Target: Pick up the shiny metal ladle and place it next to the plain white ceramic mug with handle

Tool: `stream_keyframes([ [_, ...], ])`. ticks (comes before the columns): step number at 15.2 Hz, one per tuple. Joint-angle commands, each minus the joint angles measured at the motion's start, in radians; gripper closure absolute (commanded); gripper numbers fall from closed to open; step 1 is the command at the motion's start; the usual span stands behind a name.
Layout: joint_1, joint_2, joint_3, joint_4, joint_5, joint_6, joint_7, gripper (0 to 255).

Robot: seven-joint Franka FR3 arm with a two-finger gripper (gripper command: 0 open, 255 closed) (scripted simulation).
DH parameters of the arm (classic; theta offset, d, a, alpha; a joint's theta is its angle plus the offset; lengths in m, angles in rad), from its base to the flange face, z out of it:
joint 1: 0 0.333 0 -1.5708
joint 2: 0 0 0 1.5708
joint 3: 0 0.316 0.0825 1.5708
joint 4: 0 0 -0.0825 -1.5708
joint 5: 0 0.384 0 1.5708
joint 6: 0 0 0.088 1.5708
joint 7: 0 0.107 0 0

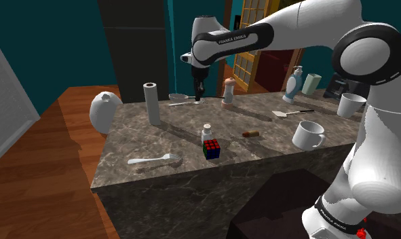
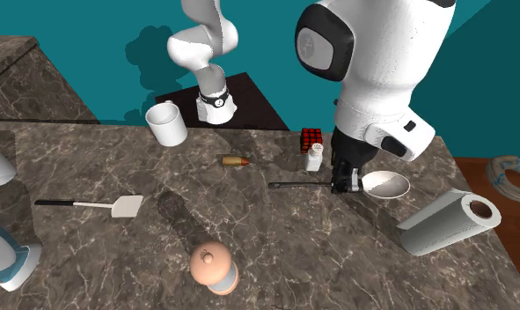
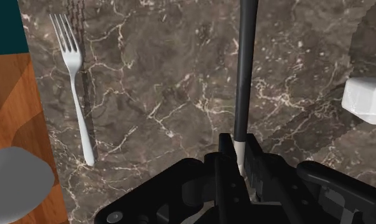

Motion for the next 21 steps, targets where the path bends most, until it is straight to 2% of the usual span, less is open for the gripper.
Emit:
stream_keyframes([
  [1, 0.001, -0.006, 0.0, 0.018, 0.0, -0.025, 0.0, 255],
  [5, 0.001, -0.01, 0.0, 0.063, 0.001, -0.074, -0.002, 255],
  [13, -0.071, -0.243, -0.054, -0.241, 0.009, 0.002, -0.129, 255],
  [21, -0.142, -0.429, -0.135, -0.451, -0.005, 0.03, -0.273, 255],
])
